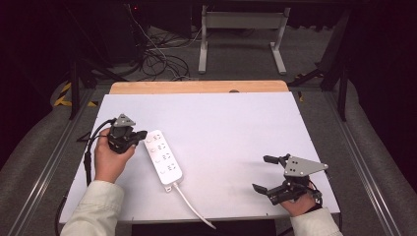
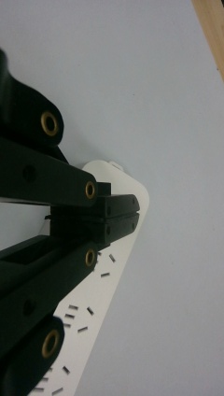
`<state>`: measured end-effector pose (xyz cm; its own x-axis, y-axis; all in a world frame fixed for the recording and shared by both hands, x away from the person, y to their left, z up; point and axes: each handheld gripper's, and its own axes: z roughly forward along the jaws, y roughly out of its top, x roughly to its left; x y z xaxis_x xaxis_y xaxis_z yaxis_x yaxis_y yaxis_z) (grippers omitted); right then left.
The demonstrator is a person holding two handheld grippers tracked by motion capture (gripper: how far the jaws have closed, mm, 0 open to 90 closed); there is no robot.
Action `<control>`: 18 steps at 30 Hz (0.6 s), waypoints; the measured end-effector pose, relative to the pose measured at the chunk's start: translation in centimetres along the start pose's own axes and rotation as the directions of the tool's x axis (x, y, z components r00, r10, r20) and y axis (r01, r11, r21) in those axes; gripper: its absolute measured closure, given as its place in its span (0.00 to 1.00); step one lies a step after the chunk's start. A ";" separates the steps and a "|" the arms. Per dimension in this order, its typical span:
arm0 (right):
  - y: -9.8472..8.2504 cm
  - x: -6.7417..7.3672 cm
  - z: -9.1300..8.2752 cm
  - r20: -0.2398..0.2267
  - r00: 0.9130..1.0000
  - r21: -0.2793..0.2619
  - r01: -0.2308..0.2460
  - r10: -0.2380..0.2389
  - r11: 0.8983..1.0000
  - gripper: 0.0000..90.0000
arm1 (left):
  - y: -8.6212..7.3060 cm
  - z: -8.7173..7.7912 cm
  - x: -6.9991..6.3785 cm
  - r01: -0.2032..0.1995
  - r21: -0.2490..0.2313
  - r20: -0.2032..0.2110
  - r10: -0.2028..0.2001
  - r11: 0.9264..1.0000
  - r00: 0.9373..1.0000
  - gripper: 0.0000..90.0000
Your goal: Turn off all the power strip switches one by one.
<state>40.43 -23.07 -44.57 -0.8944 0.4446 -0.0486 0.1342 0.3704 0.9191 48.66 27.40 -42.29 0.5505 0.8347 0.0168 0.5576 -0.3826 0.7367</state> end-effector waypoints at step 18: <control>0.0 -0.1 0.0 -0.001 1.000 0.001 -0.006 0.006 1.000 0.05 | -0.9 2.8 0.3 -0.015 0.049 0.001 0.015 0.999 1.000 1.00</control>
<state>40.54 -23.10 -44.63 -0.8940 0.4461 -0.0426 0.1403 0.3688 0.9189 50.11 26.89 -44.85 0.5594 0.8285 0.0277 0.5789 -0.4143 0.7023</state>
